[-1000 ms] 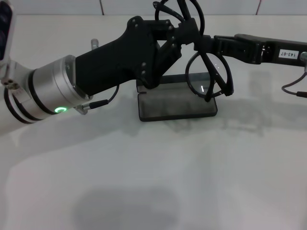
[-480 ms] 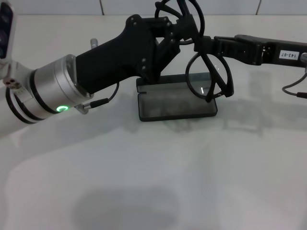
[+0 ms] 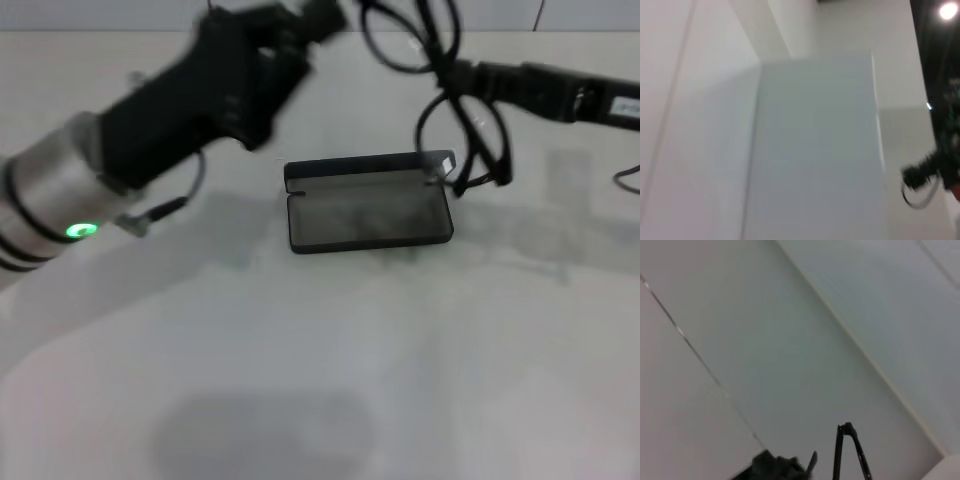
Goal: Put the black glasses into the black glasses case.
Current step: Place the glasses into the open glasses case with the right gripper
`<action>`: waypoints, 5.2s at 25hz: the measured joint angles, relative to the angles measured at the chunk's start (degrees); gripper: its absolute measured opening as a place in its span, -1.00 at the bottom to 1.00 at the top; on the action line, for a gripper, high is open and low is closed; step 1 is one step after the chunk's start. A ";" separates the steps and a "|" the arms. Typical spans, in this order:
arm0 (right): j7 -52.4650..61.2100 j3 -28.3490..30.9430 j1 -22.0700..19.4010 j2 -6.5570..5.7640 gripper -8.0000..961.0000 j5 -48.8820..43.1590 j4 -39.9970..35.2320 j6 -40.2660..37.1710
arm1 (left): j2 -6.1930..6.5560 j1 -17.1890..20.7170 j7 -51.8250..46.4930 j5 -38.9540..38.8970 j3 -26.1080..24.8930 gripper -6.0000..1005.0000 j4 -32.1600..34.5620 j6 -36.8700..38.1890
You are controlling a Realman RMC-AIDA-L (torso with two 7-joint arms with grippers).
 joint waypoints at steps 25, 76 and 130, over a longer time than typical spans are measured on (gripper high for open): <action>-36.54 -2.58 -14.41 3.28 -0.80 -17.80 -35.80 1.18 | 2.96 10.19 -2.53 -10.53 -0.71 -0.95 -3.59 -2.64; -50.60 -45.15 -10.65 3.63 -0.77 2.98 -26.96 50.26 | 3.26 10.66 -1.30 -10.50 -1.50 -0.93 -3.25 -7.03; -46.60 -47.43 -3.22 3.63 -0.63 10.76 -17.46 58.98 | 2.73 10.31 -1.43 -9.96 -1.05 -0.92 -3.29 -6.76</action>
